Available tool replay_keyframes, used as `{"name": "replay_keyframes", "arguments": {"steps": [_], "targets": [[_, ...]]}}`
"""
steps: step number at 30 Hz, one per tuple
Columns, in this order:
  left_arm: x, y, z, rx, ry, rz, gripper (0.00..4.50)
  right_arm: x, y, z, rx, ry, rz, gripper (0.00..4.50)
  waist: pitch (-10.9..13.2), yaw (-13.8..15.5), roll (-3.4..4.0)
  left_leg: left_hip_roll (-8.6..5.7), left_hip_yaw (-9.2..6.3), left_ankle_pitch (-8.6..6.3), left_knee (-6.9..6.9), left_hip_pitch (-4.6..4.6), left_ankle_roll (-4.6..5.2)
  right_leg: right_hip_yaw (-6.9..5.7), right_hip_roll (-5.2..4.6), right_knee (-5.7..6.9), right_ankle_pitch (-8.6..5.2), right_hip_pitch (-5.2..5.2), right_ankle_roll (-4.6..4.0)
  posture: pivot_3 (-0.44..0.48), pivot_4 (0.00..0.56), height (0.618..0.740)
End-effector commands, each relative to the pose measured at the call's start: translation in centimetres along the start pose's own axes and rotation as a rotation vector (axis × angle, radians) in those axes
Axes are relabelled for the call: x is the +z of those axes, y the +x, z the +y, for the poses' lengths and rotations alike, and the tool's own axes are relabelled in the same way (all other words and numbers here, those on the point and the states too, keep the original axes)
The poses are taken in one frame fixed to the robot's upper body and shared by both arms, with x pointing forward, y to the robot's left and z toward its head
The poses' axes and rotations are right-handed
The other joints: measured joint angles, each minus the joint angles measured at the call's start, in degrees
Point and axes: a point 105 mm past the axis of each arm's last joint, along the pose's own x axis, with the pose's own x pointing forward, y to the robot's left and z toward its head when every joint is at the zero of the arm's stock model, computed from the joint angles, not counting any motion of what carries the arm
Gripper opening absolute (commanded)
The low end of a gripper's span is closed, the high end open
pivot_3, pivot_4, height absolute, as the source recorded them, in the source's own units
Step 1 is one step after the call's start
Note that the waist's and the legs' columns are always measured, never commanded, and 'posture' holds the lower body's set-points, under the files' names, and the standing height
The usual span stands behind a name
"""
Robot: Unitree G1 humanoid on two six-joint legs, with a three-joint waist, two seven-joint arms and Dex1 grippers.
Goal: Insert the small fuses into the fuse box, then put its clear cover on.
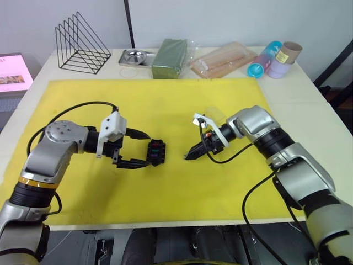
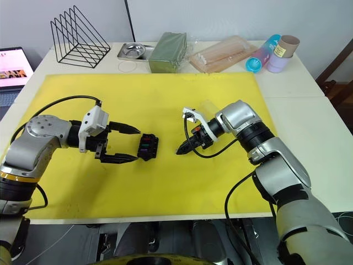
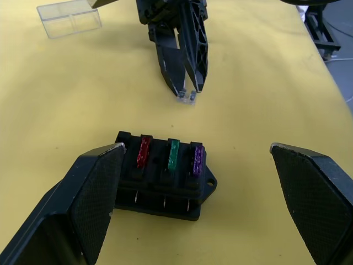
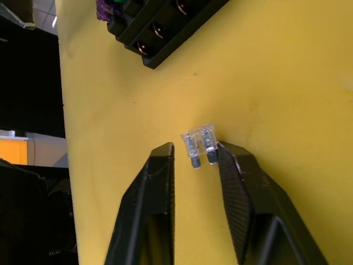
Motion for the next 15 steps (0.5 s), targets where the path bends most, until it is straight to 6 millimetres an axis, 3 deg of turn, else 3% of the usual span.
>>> {"name": "replay_keyframes", "arguments": {"steps": [1,11,15], "targets": [[0.58,-0.59,0.24,0.024,0.041,0.000,4.50,0.42,-0.02,0.15,0.003,-0.020,0.019,1.42,0.0,0.0,0.00,0.00,0.00,0.00,0.00,0.00,0.00,0.00,0.00,0.00,0.00,0.00,0.00,0.000,0.150,0.740],[0.50,-0.53,0.34,0.037,0.042,0.001,4.50,0.94,0.06,0.12,0.011,-0.026,0.024,1.42,0.0,0.0,0.00,0.00,0.00,0.00,0.00,0.00,0.00,-0.01,0.00,0.01,0.00,0.00,0.00,0.000,0.150,0.740],[0.43,-0.52,0.34,0.039,0.041,0.002,4.50,0.96,0.02,0.02,0.011,-0.027,0.027,0.48,0.0,0.0,0.00,0.00,0.00,0.00,0.00,0.00,0.00,0.00,0.00,0.01,0.00,0.00,0.00,0.000,0.150,0.740]]}}
